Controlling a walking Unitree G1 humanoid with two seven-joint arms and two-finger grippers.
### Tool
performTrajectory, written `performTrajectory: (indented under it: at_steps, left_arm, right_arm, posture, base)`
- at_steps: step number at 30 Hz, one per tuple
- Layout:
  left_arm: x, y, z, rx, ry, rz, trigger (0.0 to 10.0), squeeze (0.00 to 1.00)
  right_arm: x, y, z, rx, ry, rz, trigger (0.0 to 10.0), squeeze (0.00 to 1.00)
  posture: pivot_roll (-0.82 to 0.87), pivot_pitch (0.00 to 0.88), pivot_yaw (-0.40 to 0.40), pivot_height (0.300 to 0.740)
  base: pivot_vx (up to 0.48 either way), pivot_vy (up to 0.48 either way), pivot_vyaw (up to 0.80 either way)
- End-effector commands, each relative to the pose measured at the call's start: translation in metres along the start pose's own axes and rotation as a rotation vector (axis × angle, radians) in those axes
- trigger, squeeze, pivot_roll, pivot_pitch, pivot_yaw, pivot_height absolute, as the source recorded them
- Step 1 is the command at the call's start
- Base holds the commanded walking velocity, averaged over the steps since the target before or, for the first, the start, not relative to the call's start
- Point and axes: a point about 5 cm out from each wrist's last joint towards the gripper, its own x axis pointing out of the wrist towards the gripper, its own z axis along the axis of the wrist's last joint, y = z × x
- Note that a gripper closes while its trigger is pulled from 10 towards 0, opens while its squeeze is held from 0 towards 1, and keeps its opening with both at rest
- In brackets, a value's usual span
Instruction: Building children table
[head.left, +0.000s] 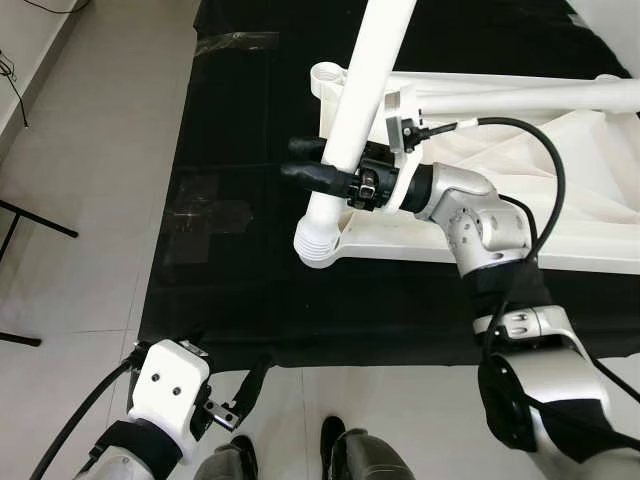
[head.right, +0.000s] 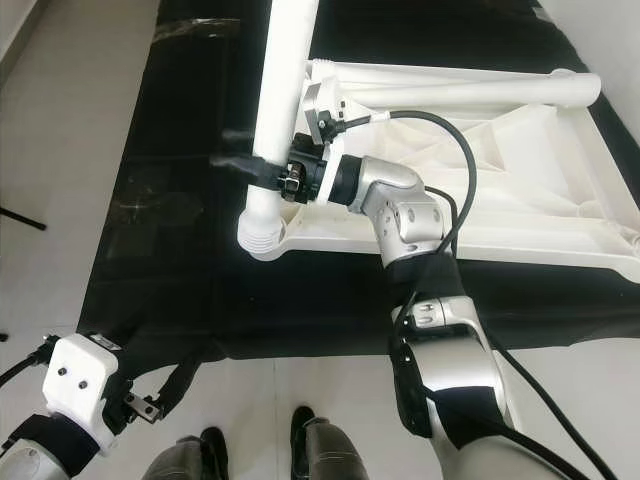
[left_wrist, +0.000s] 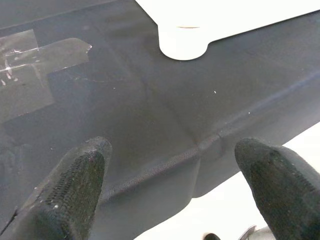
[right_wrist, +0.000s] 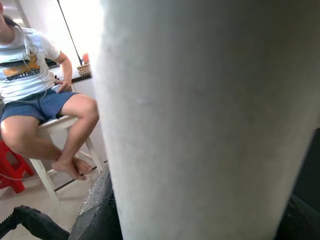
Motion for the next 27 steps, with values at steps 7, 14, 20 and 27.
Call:
performTrajectory:
  at_steps: [7,14,20,27]
  left_arm:
    - [-0.001,-0.002,-0.005,0.009,0.012,0.000,10.0,0.00]
    - [0.000,-0.002,-0.006,0.012,0.008,0.002,10.0,0.00]
    - [0.000,-0.001,-0.007,0.017,0.006,0.004,10.0,0.00]
    - [0.000,-0.001,-0.007,0.019,0.006,0.003,10.0,0.00]
  right_arm:
    - [0.002,-0.012,-0.028,0.013,0.150,-0.189,10.0,0.00]
    - [0.000,-0.016,-0.026,-0.003,0.191,-0.226,10.0,0.00]
    - [0.002,-0.005,-0.022,-0.098,0.178,-0.145,10.0,0.00]
    - [0.004,0.009,-0.024,-0.145,0.172,-0.069,10.0,0.00]
  posture:
    - [-0.19,0.339,-0.072,0.740]
    - [-0.19,0.335,-0.074,0.740]
    - [-0.19,0.334,-0.073,0.740]
    - [-0.19,0.326,-0.072,0.740]
  base:
    - [0.000,0.000,0.00]
    - [0.000,0.000,0.00]
    - [0.000,0.000,0.00]
    - [0.000,0.000,0.00]
